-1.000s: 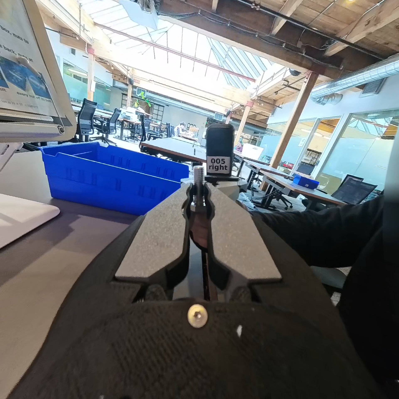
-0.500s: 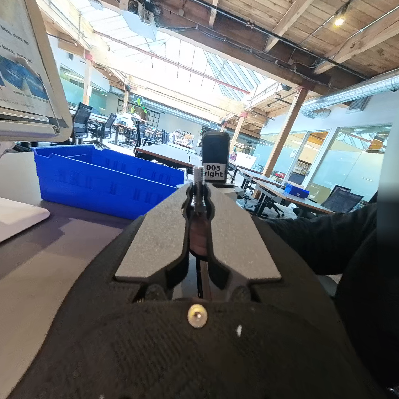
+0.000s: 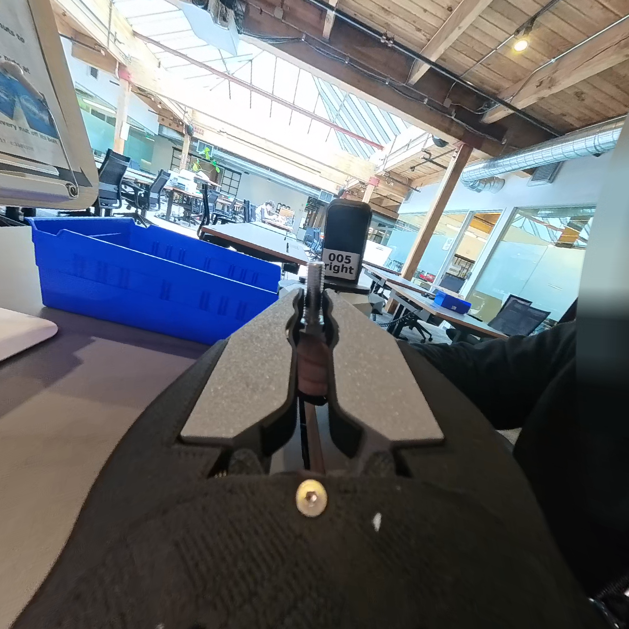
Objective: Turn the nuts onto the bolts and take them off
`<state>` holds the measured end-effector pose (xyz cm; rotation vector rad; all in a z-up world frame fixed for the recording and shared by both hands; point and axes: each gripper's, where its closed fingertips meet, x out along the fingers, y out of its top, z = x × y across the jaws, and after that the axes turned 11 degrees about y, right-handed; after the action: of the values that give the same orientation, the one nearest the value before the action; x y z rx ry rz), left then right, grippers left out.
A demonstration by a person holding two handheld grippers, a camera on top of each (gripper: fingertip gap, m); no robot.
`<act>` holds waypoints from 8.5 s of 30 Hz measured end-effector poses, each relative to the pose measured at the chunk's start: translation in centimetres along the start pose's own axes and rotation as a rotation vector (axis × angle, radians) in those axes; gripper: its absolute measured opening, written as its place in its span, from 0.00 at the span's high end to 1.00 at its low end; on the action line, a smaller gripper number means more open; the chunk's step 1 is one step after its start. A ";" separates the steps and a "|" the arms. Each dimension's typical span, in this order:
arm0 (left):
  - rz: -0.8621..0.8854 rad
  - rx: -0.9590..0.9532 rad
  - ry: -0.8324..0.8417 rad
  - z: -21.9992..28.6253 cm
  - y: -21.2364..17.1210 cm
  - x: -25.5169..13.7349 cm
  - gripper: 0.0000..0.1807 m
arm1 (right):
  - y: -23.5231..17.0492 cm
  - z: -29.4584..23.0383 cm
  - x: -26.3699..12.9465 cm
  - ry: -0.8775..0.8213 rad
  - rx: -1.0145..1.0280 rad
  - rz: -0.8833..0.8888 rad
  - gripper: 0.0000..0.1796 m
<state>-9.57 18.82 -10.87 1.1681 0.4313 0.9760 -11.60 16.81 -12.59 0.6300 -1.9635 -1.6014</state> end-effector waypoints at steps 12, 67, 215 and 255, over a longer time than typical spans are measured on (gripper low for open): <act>-0.042 0.026 0.009 -0.1 -0.6 -0.1 0.96 | -0.4 0.0 0.1 -0.011 -0.015 -0.029 0.92; -0.157 0.177 0.145 -2.2 -0.1 -3.9 0.96 | 1.8 6.4 0.5 -0.121 0.078 -0.502 0.92; -0.029 0.443 0.307 -2.8 -0.1 -2.4 0.96 | 3.9 1.3 2.5 0.034 -0.099 -0.689 0.85; 0.008 0.577 0.422 -2.7 1.2 -2.7 0.96 | 2.9 1.0 2.9 0.041 -0.128 -0.725 0.92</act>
<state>-13.44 18.22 -11.28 1.4724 1.0998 1.1465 -14.52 16.18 -9.56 1.4190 -1.6673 -2.0713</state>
